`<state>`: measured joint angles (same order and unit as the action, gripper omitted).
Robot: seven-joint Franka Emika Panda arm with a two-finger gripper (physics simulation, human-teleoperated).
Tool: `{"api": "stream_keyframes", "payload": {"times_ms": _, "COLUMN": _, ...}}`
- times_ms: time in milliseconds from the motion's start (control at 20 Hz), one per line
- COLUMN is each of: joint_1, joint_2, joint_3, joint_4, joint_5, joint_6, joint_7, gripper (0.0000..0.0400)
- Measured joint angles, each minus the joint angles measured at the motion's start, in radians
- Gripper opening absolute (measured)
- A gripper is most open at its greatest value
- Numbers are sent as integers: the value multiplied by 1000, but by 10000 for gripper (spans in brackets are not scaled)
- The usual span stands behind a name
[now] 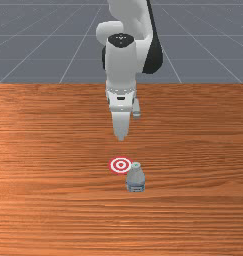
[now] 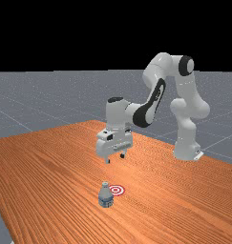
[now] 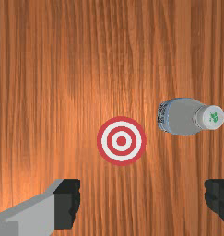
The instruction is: Pick up the bottle and put it on the marker
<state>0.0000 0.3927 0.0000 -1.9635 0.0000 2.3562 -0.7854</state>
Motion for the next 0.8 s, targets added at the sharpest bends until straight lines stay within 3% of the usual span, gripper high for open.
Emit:
{"api": "stream_keyframes", "payload": {"times_ms": 50, "joint_1": 0, "joint_2": 0, "joint_3": 0, "joint_4": 0, "joint_5": 0, "joint_6": 0, "joint_7": 0, "gripper": 249}}
{"api": "stream_keyframes", "payload": {"times_ms": 150, "joint_1": 4, "joint_2": -5, "joint_3": -5, "joint_4": -5, "joint_5": 2, "joint_6": 2, "joint_7": 30, "gripper": 344}}
{"api": "stream_keyframes", "payload": {"times_ms": 250, "joint_1": 6, "joint_2": -7, "joint_3": -7, "joint_4": -6, "joint_5": 3, "joint_6": 3, "joint_7": 41, "gripper": 379}}
{"api": "stream_keyframes", "payload": {"times_ms": 300, "joint_1": 21, "joint_2": -75, "joint_3": -31, "joint_4": -73, "joint_5": 23, "joint_6": -7, "joint_7": 206, "gripper": 232}}
{"api": "stream_keyframes", "payload": {"times_ms": 350, "joint_1": 32, "joint_2": -137, "joint_3": -55, "joint_4": -110, "joint_5": 40, "joint_6": -10, "joint_7": 376, "gripper": 142}}
{"api": "stream_keyframes", "payload": {"times_ms": 400, "joint_1": 43, "joint_2": -181, "joint_3": -77, "joint_4": -137, "joint_5": 51, "joint_6": 1, "joint_7": 556, "gripper": 87}}
{"api": "stream_keyframes", "payload": {"times_ms": 500, "joint_1": 72, "joint_2": -228, "joint_3": -115, "joint_4": -184, "joint_5": 51, "joint_6": 45, "joint_7": 944, "gripper": 33}}
{"api": "stream_keyframes", "payload": {"times_ms": 600, "joint_1": 105, "joint_2": -246, "joint_3": -145, "joint_4": -217, "joint_5": 30, "joint_6": 86, "joint_7": 1312, "gripper": 12}}
{"api": "stream_keyframes", "payload": {"times_ms": 800, "joint_1": 129, "joint_2": -254, "joint_3": -162, "joint_4": -237, "joint_5": 8, "joint_6": 113, "joint_7": 1537, "gripper": 2}}
